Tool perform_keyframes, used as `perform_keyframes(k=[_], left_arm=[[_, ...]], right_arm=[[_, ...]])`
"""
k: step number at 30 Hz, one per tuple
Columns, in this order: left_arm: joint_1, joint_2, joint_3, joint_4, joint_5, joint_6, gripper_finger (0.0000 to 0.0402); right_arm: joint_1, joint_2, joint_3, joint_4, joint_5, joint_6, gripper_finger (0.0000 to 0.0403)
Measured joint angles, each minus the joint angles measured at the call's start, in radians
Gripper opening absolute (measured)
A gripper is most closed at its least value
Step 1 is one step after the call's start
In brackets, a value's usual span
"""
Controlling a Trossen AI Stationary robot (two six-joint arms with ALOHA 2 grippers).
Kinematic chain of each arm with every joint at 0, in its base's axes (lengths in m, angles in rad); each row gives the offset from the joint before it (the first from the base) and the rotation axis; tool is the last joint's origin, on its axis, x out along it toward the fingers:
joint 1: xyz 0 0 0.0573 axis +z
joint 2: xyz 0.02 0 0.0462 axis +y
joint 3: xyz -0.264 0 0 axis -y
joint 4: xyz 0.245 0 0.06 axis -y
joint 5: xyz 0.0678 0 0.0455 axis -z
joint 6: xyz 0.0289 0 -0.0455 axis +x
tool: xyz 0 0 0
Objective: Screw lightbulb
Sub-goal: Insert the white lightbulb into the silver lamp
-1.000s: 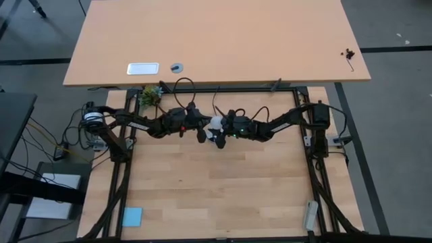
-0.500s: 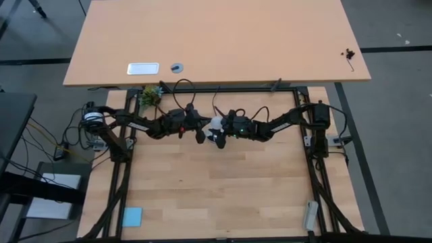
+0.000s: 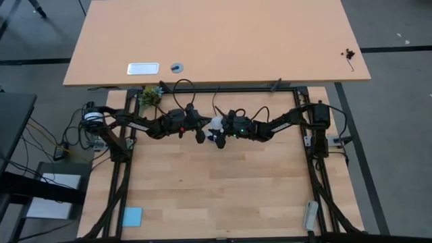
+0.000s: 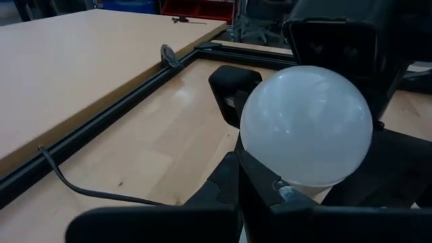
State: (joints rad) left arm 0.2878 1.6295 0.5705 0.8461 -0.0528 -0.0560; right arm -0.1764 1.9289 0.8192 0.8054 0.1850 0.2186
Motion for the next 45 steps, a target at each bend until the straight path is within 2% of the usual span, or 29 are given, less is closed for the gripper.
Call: perform_keyframes(k=[11,19,45], left_arm=[[0.0,0.0,0.0,0.002,0.0,0.0,0.0003],[0.0,0.0,0.0,0.014,0.0,0.0,0.0003],[0.001,-0.001,0.0,0.047,-0.028,-0.002,0.0003]], right_arm=[[0.003,-0.003,0.0,0.007,-0.003,0.018,0.0289],[0.013,-0.072,0.0,-0.051,-0.004,-0.01,0.0324],[0.037,-0.319,0.0,-0.361,-0.004,-0.148,0.033]])
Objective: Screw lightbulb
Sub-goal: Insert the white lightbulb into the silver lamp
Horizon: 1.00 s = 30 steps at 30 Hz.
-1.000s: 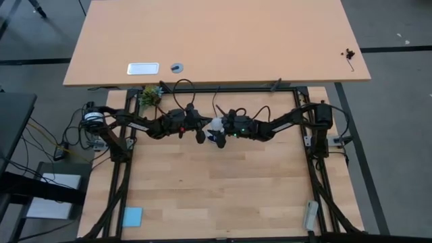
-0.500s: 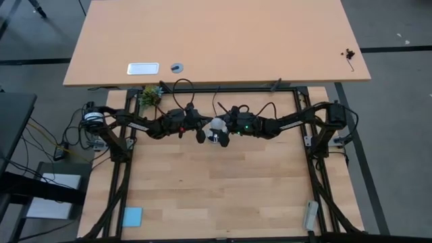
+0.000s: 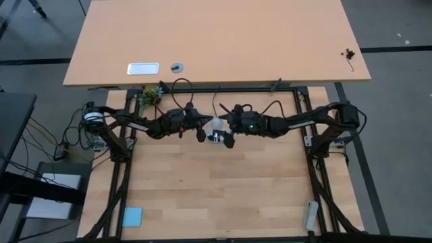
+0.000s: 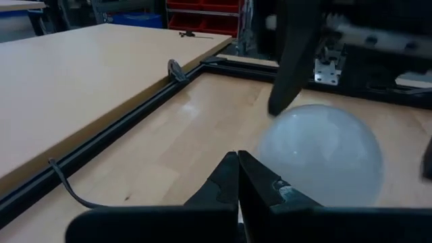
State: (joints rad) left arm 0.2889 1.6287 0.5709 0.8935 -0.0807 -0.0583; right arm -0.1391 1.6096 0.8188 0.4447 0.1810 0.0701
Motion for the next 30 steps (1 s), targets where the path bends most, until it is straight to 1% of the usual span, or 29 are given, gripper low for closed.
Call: perform_keyframes(k=[5,7,10,13,16,20,23,24,26,30], left_arm=[[0.0,0.0,-0.03,0.018,-0.011,-0.005,0.0003],[0.006,-0.007,-0.067,0.059,-0.02,-0.028,0.0003],[0.025,-0.011,-0.118,0.14,-0.017,-0.078,0.0003],[0.032,-0.01,-0.145,0.148,0.036,-0.112,0.0003],[0.013,-0.01,-0.132,0.127,0.064,-0.106,0.0003],[-0.013,-0.01,-0.09,0.034,0.058,-0.064,0.0003],[-0.018,-0.01,-0.075,-0.044,0.026,-0.049,0.0003],[-0.018,-0.01,-0.074,-0.053,0.021,-0.048,0.0003],[-0.018,-0.007,-0.074,-0.059,0.012,-0.048,0.0003],[-0.021,0.018,-0.073,-0.051,0.012,-0.049,0.0003]], right_arm=[[0.009,-0.061,0.0,-0.02,0.0,-0.013,0.0323],[0.012,-0.082,0.0,-0.023,0.0,-0.013,0.0311],[0.013,-0.107,0.013,-0.066,0.0,0.008,0.0279],[0.013,-0.112,0.077,-0.181,-0.001,0.023,0.0229],[0.012,-0.09,0.164,-0.304,-0.001,-0.005,0.0165],[0.006,-0.056,0.276,-0.465,-0.003,-0.058,0.0078],[-0.006,-0.057,0.345,-0.58,-0.003,-0.065,0.0022],[-0.01,-0.057,0.366,-0.618,-0.003,-0.065,0.0012],[-0.019,-0.057,0.406,-0.695,-0.011,-0.063,0.001],[-0.051,-0.058,0.455,-0.766,-0.137,-0.014,0.0028]])
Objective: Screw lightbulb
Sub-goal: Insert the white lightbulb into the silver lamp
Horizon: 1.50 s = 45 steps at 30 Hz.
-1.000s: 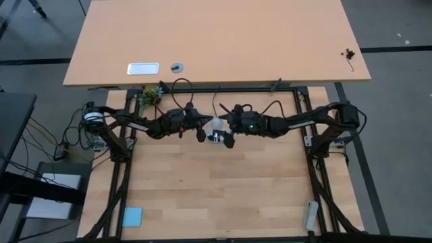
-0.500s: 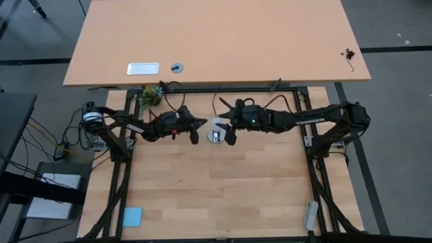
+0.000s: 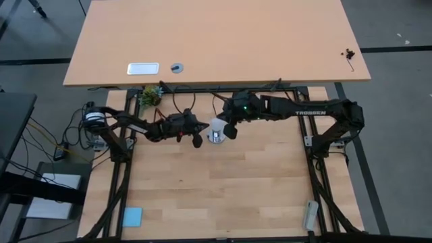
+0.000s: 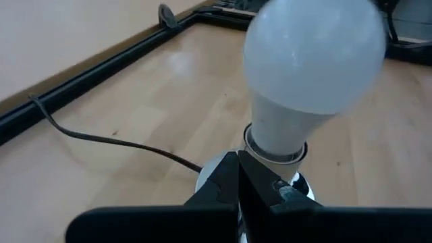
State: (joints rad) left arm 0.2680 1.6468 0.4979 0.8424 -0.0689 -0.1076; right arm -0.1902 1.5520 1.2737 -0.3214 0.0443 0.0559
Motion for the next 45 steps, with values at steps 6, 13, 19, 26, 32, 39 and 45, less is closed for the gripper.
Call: perform_keyframes(k=[6,13,19,26,32,39,45], left_arm=[[0.0,0.1,0.042,0.0,-0.003,0.014,0.0002],[-0.011,0.187,0.102,-0.005,0.001,0.026,0.0002],[-0.03,0.207,0.107,-0.011,0.01,0.018,0.0002],[-0.049,0.207,0.107,-0.008,0.009,0.019,0.0002],[-0.05,0.207,0.108,-0.008,0.008,0.023,0.0002],[-0.052,0.207,0.108,-0.008,0.018,0.047,0.0002],[-0.054,0.207,0.109,-0.028,0.019,0.052,0.0002]], right_arm=[[-0.031,-0.001,0.057,-0.109,-0.063,0.029,0.0042],[-0.03,-0.001,0.056,-0.156,-0.065,0.03,0.0068],[-0.028,-0.001,0.056,-0.192,-0.065,0.031,0.0093],[-0.026,-0.001,0.056,-0.232,-0.066,0.076,0.0141],[-0.013,-0.001,0.055,-0.228,-0.07,0.066,0.0194],[-0.008,0.016,0.055,-0.225,-0.049,0.049,0.0243],[-0.008,0.044,0.054,-0.208,-0.04,0.029,0.0262]])
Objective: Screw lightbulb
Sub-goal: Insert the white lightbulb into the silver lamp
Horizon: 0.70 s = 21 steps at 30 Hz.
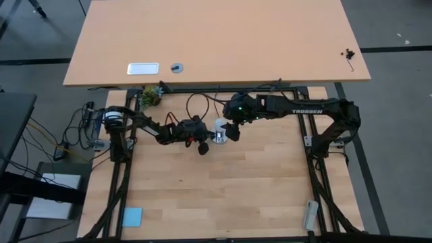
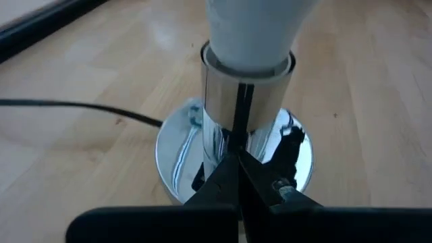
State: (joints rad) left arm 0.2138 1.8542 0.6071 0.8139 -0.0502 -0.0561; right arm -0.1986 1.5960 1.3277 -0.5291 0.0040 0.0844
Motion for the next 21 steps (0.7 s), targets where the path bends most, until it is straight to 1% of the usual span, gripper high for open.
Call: perform_keyframes(k=[4,9,21], left_arm=[[0.0,0.0,0.001,-0.038,-0.006,0.011,0.0002],[0.0,0.0,0.002,-0.042,-0.008,0.022,0.0002],[0.0,-0.001,0.003,-0.07,-0.009,0.023,0.0002]], right_arm=[[0.0,0.001,0.0,0.022,0.0,-0.002,0.0266],[0.0,0.017,0.0,0.049,0.001,-0.002,0.0266],[-0.007,0.056,0.0,0.064,0.003,-0.087,0.0283]])
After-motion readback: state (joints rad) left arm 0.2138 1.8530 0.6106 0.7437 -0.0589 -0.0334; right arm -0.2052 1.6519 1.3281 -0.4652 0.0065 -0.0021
